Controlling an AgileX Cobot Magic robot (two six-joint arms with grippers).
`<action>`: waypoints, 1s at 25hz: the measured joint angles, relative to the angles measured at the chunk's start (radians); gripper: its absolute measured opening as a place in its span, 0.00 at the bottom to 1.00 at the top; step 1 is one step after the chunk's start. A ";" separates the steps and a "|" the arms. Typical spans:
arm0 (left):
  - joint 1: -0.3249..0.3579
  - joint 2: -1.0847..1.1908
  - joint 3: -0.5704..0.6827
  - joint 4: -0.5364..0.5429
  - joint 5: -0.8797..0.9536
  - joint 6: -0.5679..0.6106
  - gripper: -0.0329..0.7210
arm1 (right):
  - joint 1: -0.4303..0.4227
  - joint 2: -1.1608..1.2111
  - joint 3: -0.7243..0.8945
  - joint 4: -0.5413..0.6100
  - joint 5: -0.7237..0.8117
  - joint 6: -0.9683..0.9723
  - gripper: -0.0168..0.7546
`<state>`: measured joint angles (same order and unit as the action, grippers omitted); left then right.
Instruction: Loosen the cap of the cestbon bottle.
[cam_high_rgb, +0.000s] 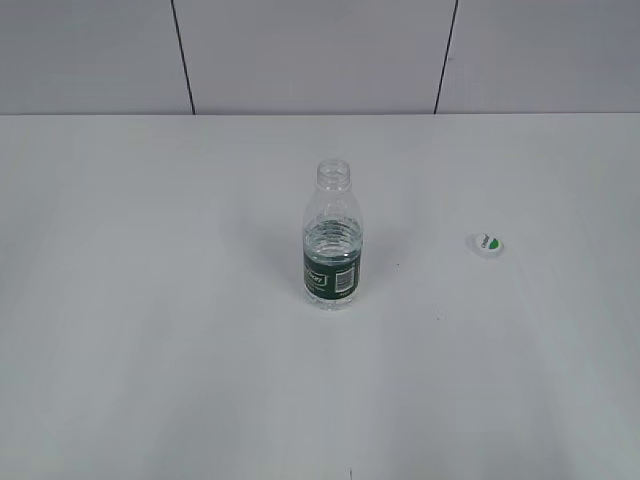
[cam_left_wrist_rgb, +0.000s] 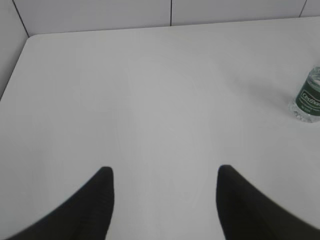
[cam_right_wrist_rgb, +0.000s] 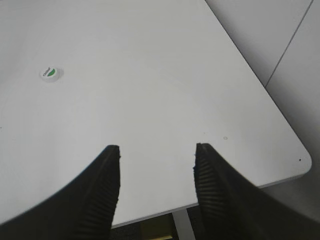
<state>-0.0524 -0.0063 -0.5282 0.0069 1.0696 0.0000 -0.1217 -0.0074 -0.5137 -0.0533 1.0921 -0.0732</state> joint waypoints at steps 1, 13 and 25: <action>0.000 0.000 0.000 0.000 0.000 0.000 0.58 | 0.000 0.000 0.000 0.000 0.000 0.000 0.51; 0.000 0.000 0.000 0.000 0.000 0.000 0.58 | 0.146 0.000 0.000 0.000 0.000 0.000 0.51; 0.000 0.000 0.000 0.000 0.000 0.000 0.58 | 0.166 0.000 0.000 0.000 0.000 0.000 0.51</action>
<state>-0.0524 -0.0063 -0.5282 0.0069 1.0696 0.0000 0.0439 -0.0074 -0.5137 -0.0533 1.0921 -0.0732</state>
